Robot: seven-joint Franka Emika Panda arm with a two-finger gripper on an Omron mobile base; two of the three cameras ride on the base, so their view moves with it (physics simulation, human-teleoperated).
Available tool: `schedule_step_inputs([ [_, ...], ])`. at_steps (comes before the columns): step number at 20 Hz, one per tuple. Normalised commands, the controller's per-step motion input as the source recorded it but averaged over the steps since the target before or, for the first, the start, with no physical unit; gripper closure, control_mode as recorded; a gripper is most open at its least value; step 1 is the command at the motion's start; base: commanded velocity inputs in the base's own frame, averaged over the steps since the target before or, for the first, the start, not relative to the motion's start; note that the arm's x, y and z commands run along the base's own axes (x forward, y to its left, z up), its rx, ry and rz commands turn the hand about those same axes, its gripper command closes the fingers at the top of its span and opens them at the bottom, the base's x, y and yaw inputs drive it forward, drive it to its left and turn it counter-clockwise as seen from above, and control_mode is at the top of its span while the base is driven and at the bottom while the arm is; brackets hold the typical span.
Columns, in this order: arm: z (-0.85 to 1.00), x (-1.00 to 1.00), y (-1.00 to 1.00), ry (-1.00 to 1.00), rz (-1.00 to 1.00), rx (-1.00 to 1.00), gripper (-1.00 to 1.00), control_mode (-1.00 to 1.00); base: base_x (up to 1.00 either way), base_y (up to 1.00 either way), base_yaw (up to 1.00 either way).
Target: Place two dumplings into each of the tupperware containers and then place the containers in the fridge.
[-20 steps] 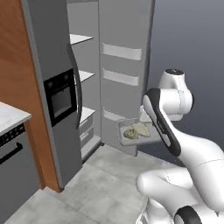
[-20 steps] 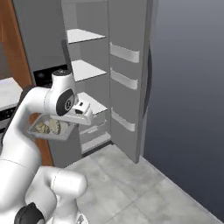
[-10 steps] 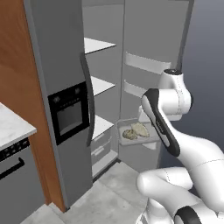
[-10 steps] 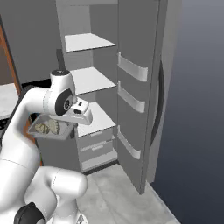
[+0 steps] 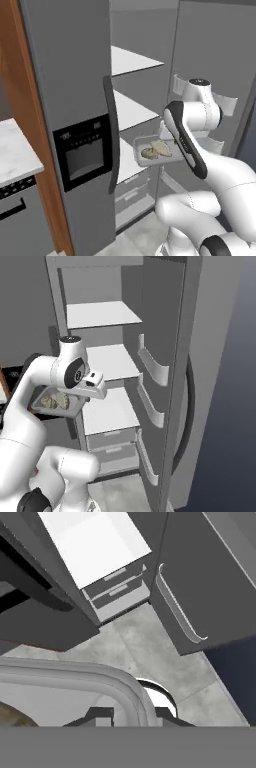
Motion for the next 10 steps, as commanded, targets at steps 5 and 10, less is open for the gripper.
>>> schedule_step_inputs([
  [5, 0.00, 0.00, 0.00, 0.00, 0.00, 0.00, 1.00, 1.00, 0.83, -0.41, 0.41],
  [10, 0.00, 0.00, 0.00, 0.00, 0.00, 0.00, 1.00, 1.00, 0.52, -0.40, 0.44],
])
